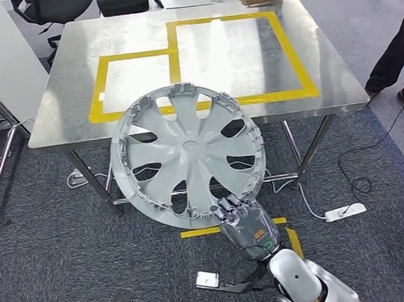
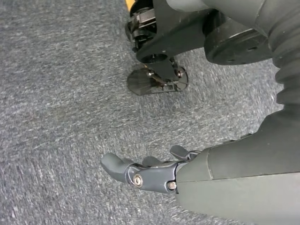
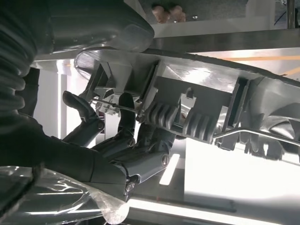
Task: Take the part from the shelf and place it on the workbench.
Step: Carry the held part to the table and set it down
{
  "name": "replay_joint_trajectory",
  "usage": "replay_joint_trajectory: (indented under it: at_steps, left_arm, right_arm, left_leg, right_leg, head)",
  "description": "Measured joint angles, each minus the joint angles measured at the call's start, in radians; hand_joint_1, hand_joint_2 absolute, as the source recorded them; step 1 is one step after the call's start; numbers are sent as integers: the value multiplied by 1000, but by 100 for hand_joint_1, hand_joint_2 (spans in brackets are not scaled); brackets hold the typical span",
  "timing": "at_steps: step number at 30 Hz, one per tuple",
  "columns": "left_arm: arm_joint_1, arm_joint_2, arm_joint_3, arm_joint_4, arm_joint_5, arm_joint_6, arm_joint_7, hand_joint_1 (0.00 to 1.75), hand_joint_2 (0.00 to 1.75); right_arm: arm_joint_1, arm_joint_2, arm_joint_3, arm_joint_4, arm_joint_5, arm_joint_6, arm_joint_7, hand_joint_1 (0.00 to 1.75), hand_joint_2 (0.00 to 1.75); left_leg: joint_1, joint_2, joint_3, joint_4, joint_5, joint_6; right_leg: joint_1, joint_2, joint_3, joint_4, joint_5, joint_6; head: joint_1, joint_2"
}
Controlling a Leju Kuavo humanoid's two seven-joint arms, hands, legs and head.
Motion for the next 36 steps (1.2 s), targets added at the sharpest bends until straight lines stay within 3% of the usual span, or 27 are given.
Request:
replay_joint_trajectory:
  at_steps: [3, 5, 6, 8, 9, 10, 12, 14, 15, 16, 17, 19, 21, 23, 26, 28, 30, 31, 32, 34, 36]
  left_arm:
    - [0, 0, 0, 0, 0, 0, 0, 0, 175]
    - [1, 0, 0, 0, 0, 0, 0, 0, 175]
    - [2, 0, 0, 0, 0, 0, 0, 0, 175]
    - [1, 0, 2, 0, -2, 1, -1, 0, 175]
    - [0, 1, 2, 0, -2, 1, -1, 0, 175]
    - [-2, 2, 3, 0, -3, 1, -2, 0, 175]
    - [-3, 3, 4, 0, -3, 2, -2, 0, 175]
    - [-2, 3, 4, 0, -3, 2, -2, 0, 175]
    - [0, 3, 4, 0, -4, 2, -2, 0, 175]
    - [2, 3, 4, 0, -4, 2, -2, 0, 175]
    - [3, 3, 4, 0, -5, 2, -2, 0, 175]
    - [3, 4, 4, 0, -7, 2, -2, 0, 175]
    - [3, 6, 7, 0, -8, 2, -2, 0, 175]
    - [2, 8, 11, 0, -9, 2, -2, 0, 175]
    - [3, 5, 15, -1, -9, 3, -2, 0, 175]
    - [3, 3, 16, -2, -9, 4, -3, 0, 175]
    - [3, 2, 16, -2, -9, 4, -3, 0, 175]
    - [4, 2, 17, -2, -9, 3, -3, 0, 175]
    - [5, 1, 17, -2, -9, 3, -3, 0, 175]
    - [6, 0, 17, -2, -9, 3, -3, 0, 175]
    - [4, 1, 18, -2, -9, 3, -2, 0, 175]
  right_arm:
    - [1, 0, 0, 0, 0, 0, 0, 175, 175]
    - [1, 0, 0, 0, 0, 0, 1, 175, 175]
    - [2, -1, 0, 0, -1, 0, 1, 175, 175]
    - [0, -1, 0, 0, 0, 0, 1, 175, 175]
    - [-1, 0, 0, 0, -1, 0, 2, 175, 175]
    - [-2, 0, 0, 0, -1, 0, 3, 175, 175]
    - [-3, 0, 0, 0, -1, 0, 4, 175, 175]
    - [-4, 0, 0, 0, -1, 0, 4, 175, 175]
    - [-4, 0, 0, 0, -1, 1, 4, 175, 175]
    - [-3, 0, 0, 0, -1, 1, 3, 175, 175]
    - [-2, 0, 0, 0, -1, 1, 2, 175, 175]
    - [-1, 0, 0, 0, -1, 1, 1, 175, 175]
    - [-3, 0, 0, 0, -1, 1, 2, 175, 175]
    - [-5, 1, 0, 0, -1, 1, 3, 175, 175]
    - [-4, 1, 0, -2, -2, 1, 4, 175, 175]
    - [-4, 0, 0, -2, -2, 1, 3, 175, 175]
    - [-4, 0, 0, -2, -1, 1, 1, 175, 175]
    - [-2, 0, 0, -2, -1, 2, 0, 175, 175]
    - [-1, 0, 0, -2, -2, 2, 0, 175, 175]
    - [1, 0, 0, 0, -3, 2, 1, 175, 175]
    - [-2, -1, 0, -1, -2, 2, 2, 175, 175]
  left_leg:
    - [0, 0, 2, 0, -2, 0]
    - [0, -2, 7, 0, -5, -1]
    - [1, -3, 15, 1, -13, -5]
    - [-2, -4, 32, 6, -34, -21]
    - [-3, -4, 39, 9, -47, -30]
    - [-4, -3, 37, 21, -57, -37]
    - [-1, -2, 2, 98, -94, -49]
    - [3, -2, -77, 239, -141, -57]
    - [3, -2, -114, 293, -150, -58]
    - [4, -2, -135, 314, -138, -57]
    - [3, -2, -138, 295, -104, -53]
    - [-3, -2, -103, 174, -8, -33]
    - [-11, -2, -65, 75, 38, -11]
    - [-18, 0, -52, 44, 27, 3]
    - [-9, 1, -22, -7, 23, 5]
    - [-3, 2, -4, -24, 21, 3]
    - [-3, 2, 6, -22, 10, 3]
    - [-3, 1, 12, -20, 3, 1]
    - [-2, 0, 20, -17, -6, -2]
    - [2, -2, 39, -7, -28, -11]
    - [0, -3, 46, 6, -49, -23]
  right_leg:
    - [0, 0, -2, -2, 6, 0]
    - [0, 0, 4, -28, 31, 0]
    - [-1, -2, 30, -97, 74, 1]
    - [1, -3, 91, -235, 134, -13]
    - [1, -3, 121, -293, 153, -23]
    - [1, -1, 131, -297, 142, -34]
    - [-3, -2, 141, -299, 134, -45]
    - [-2, -1, 150, -299, 125, -51]
    - [-1, 0, 155, -299, 120, -52]
    - [0, 2, 162, -299, 115, -52]
    - [2, 4, 171, -299, 108, -52]
    - [5, 6, 190, -301, 95, -51]
    - [7, 6, 201, -304, 86, -45]
    - [6, 5, 203, -309, 83, -35]
    - [9, 1, 194, -299, 71, -21]
    - [8, 0, 141, -205, 37, -15]
    - [5, 0, 54, -78, 10, -8]
    - [5, 0, 24, -49, 19, -5]
    - [3, -1, 13, -57, 48, -2]
    - [1, -3, 46, -167, 134, 2]
    - [1, -4, 93, -263, 169, -1]
  head:
    - [-1, 0]
    - [0, 0]
    - [1, 0]
    - [0, 0]
    - [-2, 0]
    - [-5, 0]
    - [-8, 0]
    - [-10, 0]
    - [-10, 0]
    - [-11, 0]
    - [-11, 0]
    - [-10, 0]
    - [-7, 0]
    - [-7, 0]
    - [-3, 0]
    - [2, 0]
    - [2, 0]
    - [2, 0]
    - [2, 0]
    - [2, 0]
    - [7, 0]
